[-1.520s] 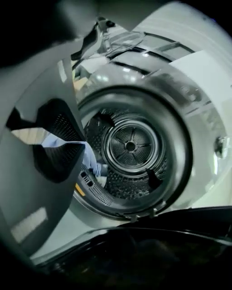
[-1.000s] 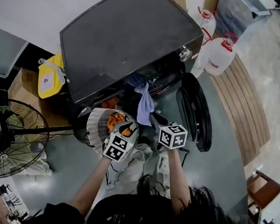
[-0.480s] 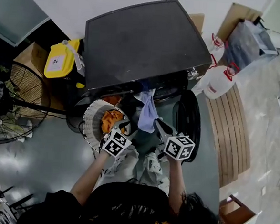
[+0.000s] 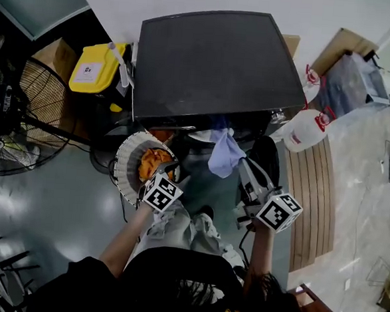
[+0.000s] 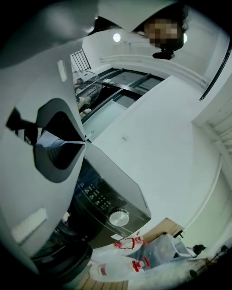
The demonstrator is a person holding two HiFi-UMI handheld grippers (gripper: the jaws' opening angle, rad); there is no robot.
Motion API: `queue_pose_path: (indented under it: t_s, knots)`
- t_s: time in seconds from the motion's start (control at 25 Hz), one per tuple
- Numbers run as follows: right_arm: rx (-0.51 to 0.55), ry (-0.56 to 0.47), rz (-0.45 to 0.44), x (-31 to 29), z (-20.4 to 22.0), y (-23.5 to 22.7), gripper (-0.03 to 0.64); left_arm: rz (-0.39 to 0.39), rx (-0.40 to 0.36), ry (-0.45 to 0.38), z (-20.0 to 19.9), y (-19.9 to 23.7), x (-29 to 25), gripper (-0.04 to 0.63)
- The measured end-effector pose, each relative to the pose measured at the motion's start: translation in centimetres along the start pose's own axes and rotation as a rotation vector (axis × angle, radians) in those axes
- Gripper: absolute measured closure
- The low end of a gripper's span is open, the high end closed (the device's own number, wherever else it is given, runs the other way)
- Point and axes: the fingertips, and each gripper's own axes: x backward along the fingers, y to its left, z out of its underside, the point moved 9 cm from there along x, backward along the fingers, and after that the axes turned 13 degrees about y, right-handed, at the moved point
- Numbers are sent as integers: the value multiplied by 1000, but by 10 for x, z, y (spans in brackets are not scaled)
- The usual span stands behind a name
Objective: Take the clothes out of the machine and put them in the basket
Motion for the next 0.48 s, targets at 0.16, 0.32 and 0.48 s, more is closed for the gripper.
queue_pose_path:
  t_s: [0.16, 0.32, 0.48]
  knots:
    - [6, -52, -66, 9, -28, 20, 578, 7, 5, -1, -11, 2, -13, 406]
    - [59, -67, -94, 13, -55, 41, 578, 26, 6, -11, -28, -1, -31, 406]
    - [104, -100, -144, 20, -77, 62, 578, 59, -5, -51, -43, -6, -51, 359]
